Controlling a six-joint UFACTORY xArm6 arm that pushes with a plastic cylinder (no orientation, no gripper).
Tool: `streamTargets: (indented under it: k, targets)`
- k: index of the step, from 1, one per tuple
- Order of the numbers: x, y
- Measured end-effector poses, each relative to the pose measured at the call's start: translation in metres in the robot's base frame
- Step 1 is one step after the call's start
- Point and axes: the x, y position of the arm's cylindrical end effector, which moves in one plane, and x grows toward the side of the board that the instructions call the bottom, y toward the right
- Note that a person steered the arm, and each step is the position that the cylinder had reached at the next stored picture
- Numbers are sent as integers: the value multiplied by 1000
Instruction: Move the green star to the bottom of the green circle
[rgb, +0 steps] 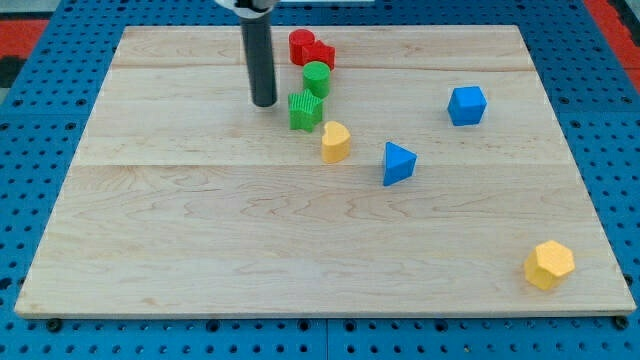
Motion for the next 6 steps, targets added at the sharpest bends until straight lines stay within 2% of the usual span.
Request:
streamTargets:
  k: [1, 2, 6]
  targets:
    - [32, -1]
    - [44, 2]
    - [46, 42]
